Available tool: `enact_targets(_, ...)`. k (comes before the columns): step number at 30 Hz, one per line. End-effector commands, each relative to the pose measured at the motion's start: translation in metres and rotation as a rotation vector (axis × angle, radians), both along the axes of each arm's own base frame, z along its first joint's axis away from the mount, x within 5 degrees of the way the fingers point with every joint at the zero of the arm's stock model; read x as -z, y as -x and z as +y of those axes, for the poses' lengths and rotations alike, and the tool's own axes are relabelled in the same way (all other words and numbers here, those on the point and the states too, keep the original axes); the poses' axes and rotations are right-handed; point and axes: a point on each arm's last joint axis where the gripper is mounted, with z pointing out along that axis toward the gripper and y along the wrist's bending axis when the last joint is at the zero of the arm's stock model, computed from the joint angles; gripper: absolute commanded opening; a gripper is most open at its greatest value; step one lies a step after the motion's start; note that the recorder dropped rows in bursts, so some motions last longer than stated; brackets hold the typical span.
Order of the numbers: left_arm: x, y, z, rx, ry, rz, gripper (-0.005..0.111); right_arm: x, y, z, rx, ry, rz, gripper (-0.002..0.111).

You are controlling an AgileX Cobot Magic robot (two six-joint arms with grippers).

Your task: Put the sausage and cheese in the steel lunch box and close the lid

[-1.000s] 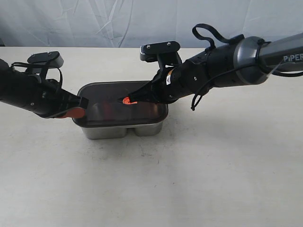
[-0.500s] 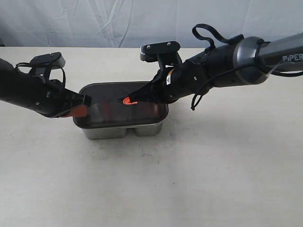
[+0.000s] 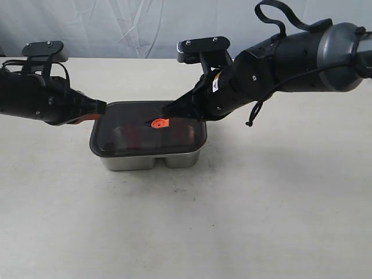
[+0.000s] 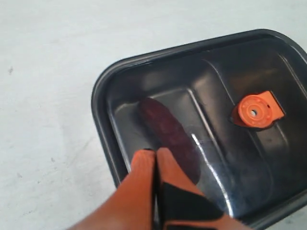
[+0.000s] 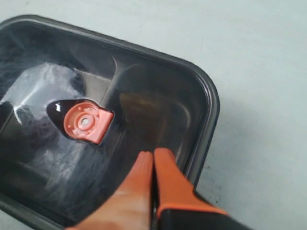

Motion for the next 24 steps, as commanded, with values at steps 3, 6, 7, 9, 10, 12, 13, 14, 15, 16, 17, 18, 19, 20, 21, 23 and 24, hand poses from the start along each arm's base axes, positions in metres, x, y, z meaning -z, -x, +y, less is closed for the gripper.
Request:
enact_targets(3,0.016,-0.005,0.000,-0.005,-0.011,0.043,0.000,0.017,0.005,-0.007,0.003,0.050,0.052,0.000)
enact_targets(6,0.023,-0.006,-0.001,-0.002,-0.013,0.067,0.000,0.030,0.008,-0.009,0.003,0.076,0.081,0.000)
enact_targets(7,0.026,-0.006,-0.001,0.002,-0.012,0.077,0.000,0.034,0.009,-0.010,0.004,0.081,0.089,0.000)
enact_targets(9,0.031,-0.006,-0.002,0.003,-0.014,0.094,0.000,0.042,0.009,-0.010,0.004,0.094,0.103,0.000)
enact_targets(10,0.033,-0.006,-0.002,0.003,-0.015,0.102,0.000,0.045,0.009,-0.010,0.004,0.097,0.106,0.000)
enact_targets(12,0.037,-0.007,-0.002,0.006,-0.016,0.115,0.000,0.050,0.008,-0.010,0.004,0.096,0.105,0.000)
enact_targets(13,0.037,-0.007,-0.002,0.006,-0.016,0.115,0.000,0.051,0.008,-0.010,0.004,0.094,0.102,0.000)
enact_targets(14,0.037,-0.007,-0.002,0.006,-0.017,0.114,0.000,0.051,0.008,-0.009,0.004,0.092,0.101,0.000)
enact_targets(15,0.036,-0.008,-0.002,0.006,-0.017,0.111,0.000,0.050,0.008,-0.009,0.004,0.091,0.100,0.000)
enact_targets(16,0.035,-0.008,-0.003,0.010,-0.015,0.108,0.000,0.048,0.008,-0.009,0.004,0.083,0.091,0.000)
enact_targets(17,0.034,-0.009,-0.003,0.013,-0.012,0.105,0.000,0.046,0.008,-0.009,0.004,0.080,0.087,0.000)
enact_targets(18,0.032,-0.010,-0.004,0.018,-0.007,0.103,0.000,0.043,0.008,-0.009,0.002,0.074,0.079,0.000)
enact_targets(19,0.029,-0.009,-0.004,0.024,-0.001,0.098,0.000,0.039,0.008,-0.010,0.001,0.068,0.071,0.000)
enact_targets(20,0.025,-0.009,-0.004,0.024,0.004,0.086,0.000,0.033,0.009,-0.010,0.000,0.061,0.062,0.000)
enact_targets(21,0.021,-0.009,-0.004,0.026,0.006,0.072,0.000,0.027,0.009,-0.011,0.000,0.054,0.051,0.000)
enact_targets(23,0.006,-0.006,-0.004,0.039,0.002,0.018,0.000,0.009,0.010,-0.013,-0.008,0.027,0.006,0.000)
enact_targets(24,-0.004,-0.004,-0.003,0.045,0.003,-0.015,0.000,-0.003,0.012,-0.015,-0.011,0.010,-0.019,0.000)
